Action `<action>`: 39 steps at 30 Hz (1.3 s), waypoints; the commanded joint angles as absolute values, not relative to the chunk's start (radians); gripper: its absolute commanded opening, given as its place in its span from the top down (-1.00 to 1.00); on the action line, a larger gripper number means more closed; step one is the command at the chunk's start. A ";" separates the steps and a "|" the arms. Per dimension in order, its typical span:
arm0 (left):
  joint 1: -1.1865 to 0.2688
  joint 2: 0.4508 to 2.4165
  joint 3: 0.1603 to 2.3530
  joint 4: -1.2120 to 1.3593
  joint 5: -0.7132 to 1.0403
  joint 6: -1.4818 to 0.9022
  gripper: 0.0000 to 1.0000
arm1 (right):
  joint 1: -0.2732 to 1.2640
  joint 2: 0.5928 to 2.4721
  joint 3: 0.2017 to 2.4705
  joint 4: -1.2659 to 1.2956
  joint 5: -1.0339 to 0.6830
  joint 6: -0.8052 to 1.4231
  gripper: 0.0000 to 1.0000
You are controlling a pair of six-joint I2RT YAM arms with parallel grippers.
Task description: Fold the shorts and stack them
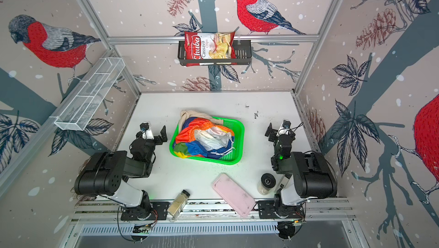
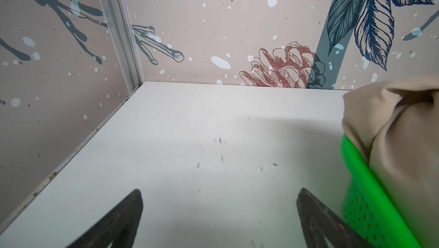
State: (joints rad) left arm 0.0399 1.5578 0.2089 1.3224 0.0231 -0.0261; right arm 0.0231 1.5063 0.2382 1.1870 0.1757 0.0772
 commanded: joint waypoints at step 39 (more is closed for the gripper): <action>0.004 1.323 0.808 0.100 0.130 -0.736 -0.76 | 0.496 1.318 0.876 -0.172 0.155 0.533 -0.75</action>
